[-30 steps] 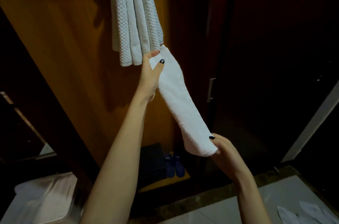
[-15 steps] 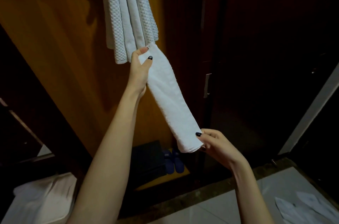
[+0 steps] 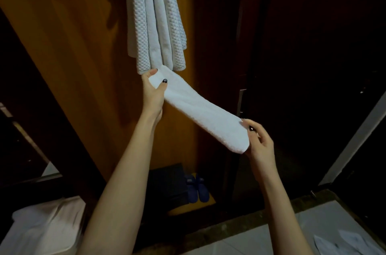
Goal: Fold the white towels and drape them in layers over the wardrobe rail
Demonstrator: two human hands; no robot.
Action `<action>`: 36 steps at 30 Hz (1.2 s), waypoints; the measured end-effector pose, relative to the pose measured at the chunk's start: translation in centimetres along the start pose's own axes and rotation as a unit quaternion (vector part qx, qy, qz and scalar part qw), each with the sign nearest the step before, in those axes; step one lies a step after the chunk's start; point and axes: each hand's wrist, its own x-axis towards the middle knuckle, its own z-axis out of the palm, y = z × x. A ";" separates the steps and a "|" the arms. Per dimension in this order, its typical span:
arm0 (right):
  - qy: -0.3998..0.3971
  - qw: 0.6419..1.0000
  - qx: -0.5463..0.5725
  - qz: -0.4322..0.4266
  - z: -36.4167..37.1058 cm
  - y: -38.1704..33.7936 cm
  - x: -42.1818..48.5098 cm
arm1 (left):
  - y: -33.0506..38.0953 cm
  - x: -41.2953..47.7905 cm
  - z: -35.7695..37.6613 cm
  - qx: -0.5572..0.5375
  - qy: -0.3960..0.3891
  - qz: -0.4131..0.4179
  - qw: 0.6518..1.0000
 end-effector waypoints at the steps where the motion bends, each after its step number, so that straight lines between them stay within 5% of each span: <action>1: -0.006 1.000 0.007 0.013 0.1 -0.4 0.7 | 0.0 0.2 -0.5 -0.004 -0.009 0.001 1.000; 4: -0.058 0.997 0.016 0.049 0.7 -1.9 2.5 | 0.3 1.0 -1.9 -0.026 -0.028 -0.017 0.999; 16: -0.135 0.984 -0.084 -0.079 6.5 -10.3 13.0 | 7.1 7.9 -5.0 -0.058 -0.013 0.017 0.998; 28: -0.190 0.961 0.047 -0.197 14.3 -23.6 26.5 | 17.5 20.6 -5.9 0.027 -0.037 0.130 0.990; 36: -0.213 0.947 0.135 -0.201 21.2 -28.7 37.0 | 20.8 31.6 -4.7 0.026 -0.013 0.210 0.977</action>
